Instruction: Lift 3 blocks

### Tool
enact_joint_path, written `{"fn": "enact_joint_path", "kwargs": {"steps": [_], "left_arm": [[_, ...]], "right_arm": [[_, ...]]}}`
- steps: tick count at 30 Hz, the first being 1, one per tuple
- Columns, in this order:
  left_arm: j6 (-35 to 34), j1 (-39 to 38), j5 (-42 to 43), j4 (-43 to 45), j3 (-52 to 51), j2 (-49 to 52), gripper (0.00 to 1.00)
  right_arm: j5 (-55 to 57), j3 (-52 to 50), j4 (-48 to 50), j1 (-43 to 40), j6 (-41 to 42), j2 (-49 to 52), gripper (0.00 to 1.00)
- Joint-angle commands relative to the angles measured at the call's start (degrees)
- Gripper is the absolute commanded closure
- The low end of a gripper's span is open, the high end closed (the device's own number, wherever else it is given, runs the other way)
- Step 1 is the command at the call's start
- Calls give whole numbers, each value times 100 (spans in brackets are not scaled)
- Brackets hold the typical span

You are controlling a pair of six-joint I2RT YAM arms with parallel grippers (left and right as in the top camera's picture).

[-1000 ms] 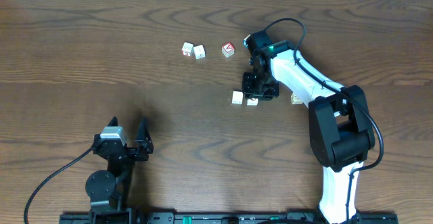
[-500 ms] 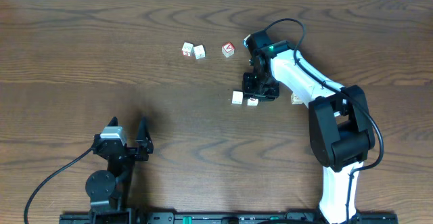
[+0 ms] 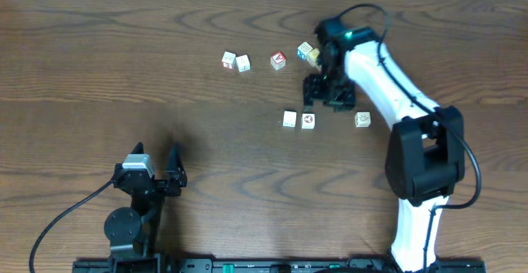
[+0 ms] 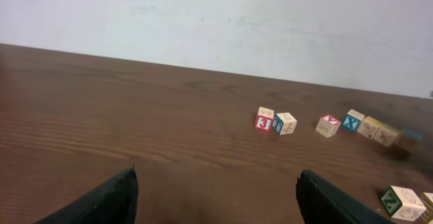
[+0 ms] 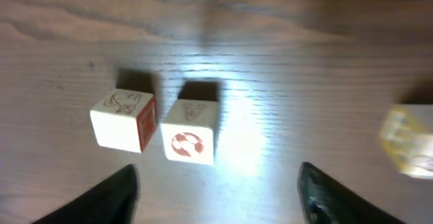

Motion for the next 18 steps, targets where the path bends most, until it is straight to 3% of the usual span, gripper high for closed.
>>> {"fn": "enact_joint_path", "kwargs": {"steps": [1, 7, 18], "left_arm": [[-33, 26, 133, -197, -87, -4, 25], [-33, 26, 133, -197, -87, -4, 25], [-33, 26, 133, -197, -87, -4, 25]], "right_arm": [[66, 229, -328, -337, -754, -155, 14], [887, -7, -879, -852, -953, -151, 8], [874, -721, -232, -1058, -1255, -151, 9]]}}
